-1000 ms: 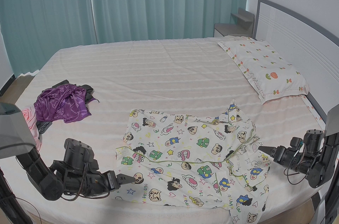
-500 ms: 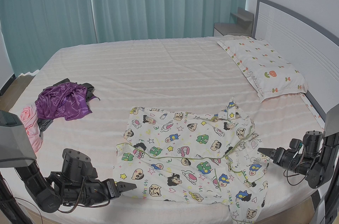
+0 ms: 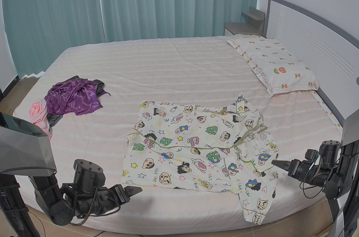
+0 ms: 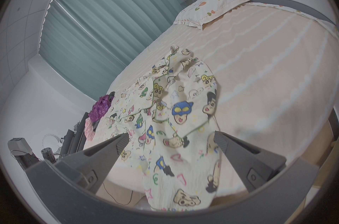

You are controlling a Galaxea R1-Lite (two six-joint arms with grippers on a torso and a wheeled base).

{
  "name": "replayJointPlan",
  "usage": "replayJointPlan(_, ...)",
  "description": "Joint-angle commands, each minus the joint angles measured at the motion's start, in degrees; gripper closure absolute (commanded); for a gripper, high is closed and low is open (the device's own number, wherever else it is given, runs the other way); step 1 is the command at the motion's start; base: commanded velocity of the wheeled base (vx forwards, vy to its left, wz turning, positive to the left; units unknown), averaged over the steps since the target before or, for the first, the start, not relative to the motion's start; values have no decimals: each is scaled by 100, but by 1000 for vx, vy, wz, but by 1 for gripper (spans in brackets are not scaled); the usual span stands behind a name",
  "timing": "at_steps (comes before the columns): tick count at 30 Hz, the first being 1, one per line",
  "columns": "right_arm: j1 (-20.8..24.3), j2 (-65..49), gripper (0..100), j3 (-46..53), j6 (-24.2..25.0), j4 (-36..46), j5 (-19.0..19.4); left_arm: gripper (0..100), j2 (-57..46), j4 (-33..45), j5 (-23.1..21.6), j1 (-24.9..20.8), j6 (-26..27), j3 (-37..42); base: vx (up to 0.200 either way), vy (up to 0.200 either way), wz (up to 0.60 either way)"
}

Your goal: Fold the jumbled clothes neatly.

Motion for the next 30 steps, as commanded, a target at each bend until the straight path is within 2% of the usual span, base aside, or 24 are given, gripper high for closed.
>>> replayJointPlan(1,19,66,0,9,-87,-102,12,0,985,-597,536,-28,-103,-218,0,0,0)
replayJointPlan(8,19,83,0,18,-87,-102,12,0,1504,-676,1178,51,-358,-1246,0,0,0)
replayJointPlan(17,27,92,0,27,-113,-102,12,0,1680,-659,1222,112,-332,-1773,0,0,0)
replayJointPlan(21,27,109,0,132,-359,-102,21,0,1776,-597,1257,112,-244,-2011,0,0,0)
replayJointPlan(23,27,215,0,246,-675,-102,91,0,1812,-545,1327,112,-130,-2046,0,0,0)
replayJointPlan(24,27,233,0,273,-746,-102,118,100,1812,-536,1336,112,-103,-2046,0,0,0)
replayJointPlan(25,19,303,0,352,-1027,-102,232,100,1820,-527,1353,112,-77,-2028,0,0,0)
replayJointPlan(30,10,619,0,413,-1783,-102,346,100,1812,-545,1362,121,-86,-1993,0,0,0)
